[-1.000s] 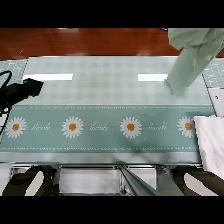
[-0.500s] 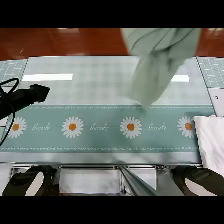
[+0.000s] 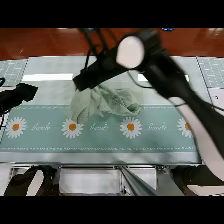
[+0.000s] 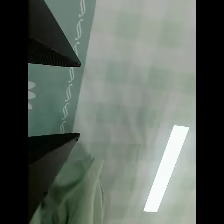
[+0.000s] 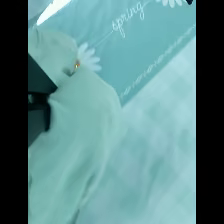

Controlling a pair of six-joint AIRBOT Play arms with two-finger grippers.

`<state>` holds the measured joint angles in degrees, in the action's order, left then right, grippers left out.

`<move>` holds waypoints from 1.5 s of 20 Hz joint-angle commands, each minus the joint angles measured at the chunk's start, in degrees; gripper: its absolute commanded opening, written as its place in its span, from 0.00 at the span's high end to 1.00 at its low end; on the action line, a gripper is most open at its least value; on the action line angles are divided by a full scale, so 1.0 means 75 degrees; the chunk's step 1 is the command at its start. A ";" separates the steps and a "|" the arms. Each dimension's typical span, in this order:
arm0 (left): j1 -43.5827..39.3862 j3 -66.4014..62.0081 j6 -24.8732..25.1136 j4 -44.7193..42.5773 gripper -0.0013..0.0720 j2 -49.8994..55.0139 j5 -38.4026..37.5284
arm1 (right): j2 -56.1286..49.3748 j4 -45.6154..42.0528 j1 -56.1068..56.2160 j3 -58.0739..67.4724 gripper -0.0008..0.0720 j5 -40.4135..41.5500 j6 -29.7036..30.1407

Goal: Fold the shirts.

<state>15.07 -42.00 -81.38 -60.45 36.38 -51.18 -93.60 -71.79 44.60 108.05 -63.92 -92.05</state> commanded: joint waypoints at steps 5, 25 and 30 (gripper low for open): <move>0.0224 -0.0044 0.0574 0.1215 0.29 0.0379 -0.1740 | -0.1483 0.2393 -0.0629 0.0085 0.43 0.0568 -0.0029; 0.0685 0.0708 0.3316 0.4127 0.29 0.4972 -0.1804 | 0.5336 0.4456 -0.8250 -1.0850 0.43 0.0312 0.2754; 0.0446 -0.0332 0.3363 0.4030 0.32 0.6105 -0.2305 | 0.5324 0.4237 -0.8247 -1.0853 0.43 0.0038 0.2693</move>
<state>19.57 -40.86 -57.32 -30.48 77.28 -66.78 -53.95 -39.72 -16.99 28.03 -62.89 -72.16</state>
